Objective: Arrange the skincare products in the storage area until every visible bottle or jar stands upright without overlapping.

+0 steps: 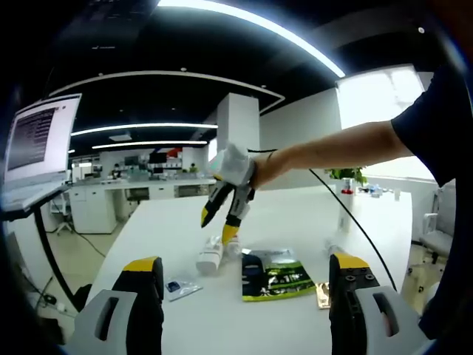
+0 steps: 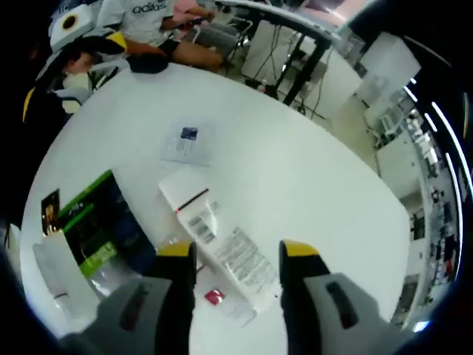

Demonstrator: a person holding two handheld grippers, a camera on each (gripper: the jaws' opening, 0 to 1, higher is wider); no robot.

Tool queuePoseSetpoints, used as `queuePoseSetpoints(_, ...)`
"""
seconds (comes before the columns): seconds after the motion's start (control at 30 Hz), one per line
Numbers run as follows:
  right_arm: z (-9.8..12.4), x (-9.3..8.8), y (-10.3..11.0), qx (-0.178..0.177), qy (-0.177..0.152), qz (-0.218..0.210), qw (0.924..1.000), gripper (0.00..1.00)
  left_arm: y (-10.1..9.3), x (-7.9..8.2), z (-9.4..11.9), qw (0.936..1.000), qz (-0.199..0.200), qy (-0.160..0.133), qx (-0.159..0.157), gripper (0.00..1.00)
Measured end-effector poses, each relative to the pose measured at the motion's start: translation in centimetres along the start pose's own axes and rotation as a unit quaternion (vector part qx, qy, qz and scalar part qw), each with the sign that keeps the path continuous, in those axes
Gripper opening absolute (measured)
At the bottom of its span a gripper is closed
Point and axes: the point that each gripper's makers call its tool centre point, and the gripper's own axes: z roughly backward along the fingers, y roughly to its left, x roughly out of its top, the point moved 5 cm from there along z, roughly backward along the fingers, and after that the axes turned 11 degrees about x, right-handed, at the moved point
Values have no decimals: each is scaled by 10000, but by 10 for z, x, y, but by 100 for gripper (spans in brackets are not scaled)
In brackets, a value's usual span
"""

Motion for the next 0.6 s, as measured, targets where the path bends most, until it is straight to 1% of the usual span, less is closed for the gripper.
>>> queuePoseSetpoints(0.1,-5,-2,0,118,286,181,9994,45,2,-2,0,10000,9,24,11,95)
queuePoseSetpoints(0.27,-15,-1,-2,243,479,386,9978,45,2,-5,0,10000,14,62,-9,94)
queuePoseSetpoints(0.3,-17,-1,-2,298,562,424,9971,45,2,-5,0,10000,9,67,-12,94)
queuePoseSetpoints(0.4,-21,-2,-2,455,660,493,9956,45,3,-6,1,10000,0,87,-20,94)
queuePoseSetpoints(0.47,-24,-3,0,678,682,455,9943,45,3,-6,1,10000,24,62,-25,94)
queuePoseSetpoints(0.6,-29,-5,-1,947,704,384,9923,44,2,-9,2,9999,34,91,-37,94)
